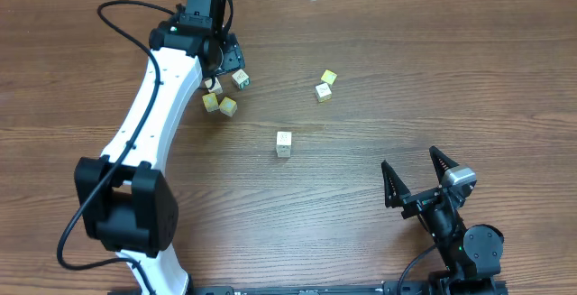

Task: Form a tower
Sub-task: 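Lower the open left gripper around the yellow 'C' block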

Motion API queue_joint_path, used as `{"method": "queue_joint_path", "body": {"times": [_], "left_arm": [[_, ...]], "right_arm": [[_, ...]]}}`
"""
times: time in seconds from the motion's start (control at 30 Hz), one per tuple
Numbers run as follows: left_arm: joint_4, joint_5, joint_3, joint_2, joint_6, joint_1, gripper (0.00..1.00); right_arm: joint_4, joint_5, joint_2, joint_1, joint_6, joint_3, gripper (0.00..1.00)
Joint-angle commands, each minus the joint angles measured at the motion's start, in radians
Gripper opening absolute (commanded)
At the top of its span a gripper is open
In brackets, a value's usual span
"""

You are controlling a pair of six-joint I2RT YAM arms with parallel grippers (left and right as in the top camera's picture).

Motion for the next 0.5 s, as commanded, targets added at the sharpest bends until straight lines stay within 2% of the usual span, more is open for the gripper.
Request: {"method": "queue_joint_path", "body": {"times": [0.0, 0.1, 0.2, 0.47], "left_arm": [[0.000, 0.005, 0.013, 0.087, 0.011, -0.003, 0.67], [-0.005, 0.005, 0.013, 0.152, 0.011, -0.003, 0.61], [-0.006, 0.006, 0.013, 0.204, 0.011, -0.002, 0.59], [-0.008, 0.047, 0.013, 0.239, 0.034, -0.003, 0.50]], "right_arm": [[0.005, -0.001, -0.009, -0.005, 0.002, -0.010, 1.00], [0.005, -0.001, -0.009, -0.005, 0.002, -0.010, 1.00], [0.005, -0.001, -0.009, -0.005, 0.002, -0.010, 1.00], [0.005, -0.001, -0.009, -0.005, 0.002, -0.010, 1.00]]}}
